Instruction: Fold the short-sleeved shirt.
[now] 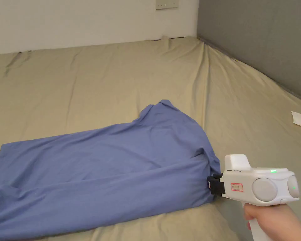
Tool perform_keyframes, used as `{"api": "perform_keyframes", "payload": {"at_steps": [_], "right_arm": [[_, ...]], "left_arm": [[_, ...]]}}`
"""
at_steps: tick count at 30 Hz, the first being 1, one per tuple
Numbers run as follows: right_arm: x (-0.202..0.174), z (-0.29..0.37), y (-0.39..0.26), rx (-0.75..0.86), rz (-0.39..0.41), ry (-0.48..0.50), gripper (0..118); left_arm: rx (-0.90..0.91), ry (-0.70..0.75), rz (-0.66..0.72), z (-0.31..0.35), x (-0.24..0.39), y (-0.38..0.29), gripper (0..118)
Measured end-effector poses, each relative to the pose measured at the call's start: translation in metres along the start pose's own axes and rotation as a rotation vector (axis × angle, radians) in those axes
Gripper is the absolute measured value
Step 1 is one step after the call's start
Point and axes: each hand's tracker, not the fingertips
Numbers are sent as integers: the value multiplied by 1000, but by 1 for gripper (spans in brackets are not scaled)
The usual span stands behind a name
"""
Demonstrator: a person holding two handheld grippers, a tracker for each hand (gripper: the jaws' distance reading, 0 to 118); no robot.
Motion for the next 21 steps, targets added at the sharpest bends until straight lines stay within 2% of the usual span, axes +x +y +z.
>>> {"api": "perform_keyframes", "payload": {"at_steps": [5,9,13,16,19,21], "right_arm": [[11,22,1,45,-28,12,14],[8,73,11,118,82,24,14],[15,125,6,112,83,30,14],[21,153,-15,86,87,49,14],[18,163,-48,19,143,33,14],[19,154,-72,-8,187,-28,14]], "left_arm": [[-11,-12,23,6,-6,1,2],[18,-60,25,34,-11,6,2],[4,-149,80,68,-22,0,2],[-34,-170,71,89,-27,-20,2],[-110,-175,19,93,-27,-49,2],[-162,-133,-15,82,-28,-69,2]]}}
